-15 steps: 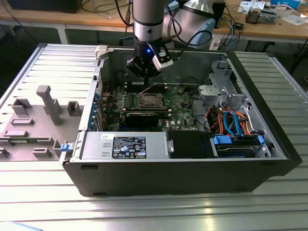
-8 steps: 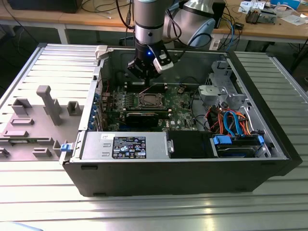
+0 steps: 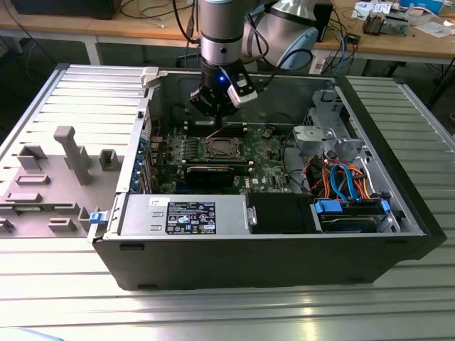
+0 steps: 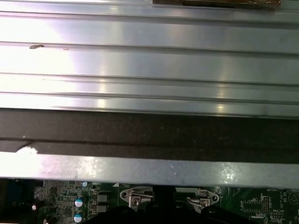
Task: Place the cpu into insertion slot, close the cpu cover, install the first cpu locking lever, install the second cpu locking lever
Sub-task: 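Install the first cpu locking lever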
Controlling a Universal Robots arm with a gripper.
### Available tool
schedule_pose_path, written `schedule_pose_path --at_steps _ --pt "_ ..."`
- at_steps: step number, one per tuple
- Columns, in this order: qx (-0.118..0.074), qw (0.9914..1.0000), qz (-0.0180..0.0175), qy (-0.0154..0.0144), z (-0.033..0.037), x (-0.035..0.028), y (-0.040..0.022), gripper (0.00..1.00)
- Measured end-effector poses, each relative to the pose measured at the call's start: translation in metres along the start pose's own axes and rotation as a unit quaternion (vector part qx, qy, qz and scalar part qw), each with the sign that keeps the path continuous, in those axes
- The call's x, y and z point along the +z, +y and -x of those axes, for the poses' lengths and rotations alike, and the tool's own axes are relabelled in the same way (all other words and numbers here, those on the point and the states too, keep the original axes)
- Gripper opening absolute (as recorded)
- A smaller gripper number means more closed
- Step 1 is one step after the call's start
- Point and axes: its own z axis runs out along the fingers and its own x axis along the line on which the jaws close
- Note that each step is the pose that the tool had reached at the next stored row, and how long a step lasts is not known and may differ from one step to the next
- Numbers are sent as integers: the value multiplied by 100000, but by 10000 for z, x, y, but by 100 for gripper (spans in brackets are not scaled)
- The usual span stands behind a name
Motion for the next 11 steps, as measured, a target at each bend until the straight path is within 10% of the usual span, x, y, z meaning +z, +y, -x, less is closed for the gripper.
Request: schedule_pose_path --at_steps 11 --pt "4 100000 -137 4 76 40 37 11"
